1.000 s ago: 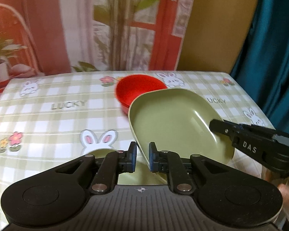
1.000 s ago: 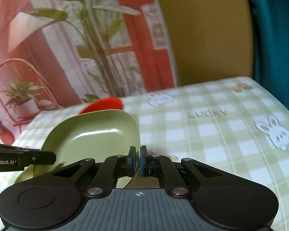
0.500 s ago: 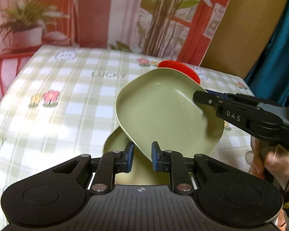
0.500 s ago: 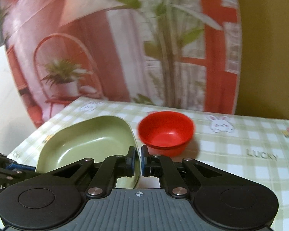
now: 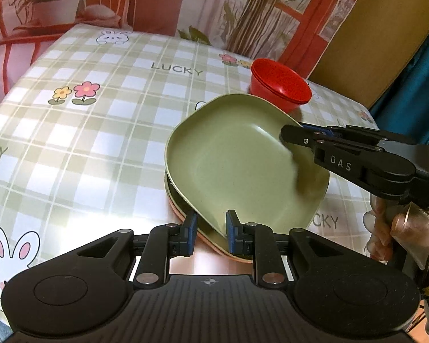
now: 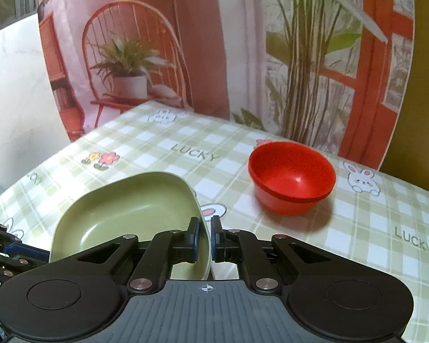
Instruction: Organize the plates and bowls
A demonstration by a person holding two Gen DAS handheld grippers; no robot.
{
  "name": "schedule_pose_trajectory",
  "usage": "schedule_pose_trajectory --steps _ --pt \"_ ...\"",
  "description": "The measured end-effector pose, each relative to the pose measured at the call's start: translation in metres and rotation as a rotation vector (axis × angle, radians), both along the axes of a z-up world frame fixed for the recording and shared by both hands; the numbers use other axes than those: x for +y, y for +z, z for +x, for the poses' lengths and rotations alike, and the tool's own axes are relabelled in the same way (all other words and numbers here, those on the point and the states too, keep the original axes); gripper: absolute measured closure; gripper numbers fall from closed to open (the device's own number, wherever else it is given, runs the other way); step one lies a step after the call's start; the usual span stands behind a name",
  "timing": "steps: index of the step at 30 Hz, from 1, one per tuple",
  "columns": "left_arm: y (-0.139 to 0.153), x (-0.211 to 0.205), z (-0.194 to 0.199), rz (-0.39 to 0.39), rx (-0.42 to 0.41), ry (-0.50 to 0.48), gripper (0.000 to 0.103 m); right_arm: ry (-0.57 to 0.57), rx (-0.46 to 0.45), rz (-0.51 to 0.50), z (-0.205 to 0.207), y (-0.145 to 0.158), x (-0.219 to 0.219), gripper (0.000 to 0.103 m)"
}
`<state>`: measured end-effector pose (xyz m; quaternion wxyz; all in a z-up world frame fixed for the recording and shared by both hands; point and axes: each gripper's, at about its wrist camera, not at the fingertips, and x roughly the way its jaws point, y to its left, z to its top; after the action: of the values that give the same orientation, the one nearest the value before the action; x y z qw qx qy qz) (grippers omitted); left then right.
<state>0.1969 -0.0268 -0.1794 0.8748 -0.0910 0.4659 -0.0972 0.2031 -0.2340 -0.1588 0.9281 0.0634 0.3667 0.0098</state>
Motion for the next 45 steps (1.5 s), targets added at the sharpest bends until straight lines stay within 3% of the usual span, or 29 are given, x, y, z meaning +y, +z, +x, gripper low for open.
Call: schedule_pose_trajectory --steps 29,35,45 --pt "-0.007 0.001 -0.001 -0.013 0.034 -0.004 0.079 -0.004 0.050 -0.056 -0.008 -0.023 0.008 0.094" --pt "-0.009 0.005 -0.001 -0.028 0.042 0.012 0.074 -0.018 0.055 -0.060 -0.009 -0.028 0.006 0.093" --pt "-0.008 0.002 -0.006 -0.018 0.029 0.028 0.067 -0.046 0.056 -0.035 -0.022 -0.027 0.002 0.077"
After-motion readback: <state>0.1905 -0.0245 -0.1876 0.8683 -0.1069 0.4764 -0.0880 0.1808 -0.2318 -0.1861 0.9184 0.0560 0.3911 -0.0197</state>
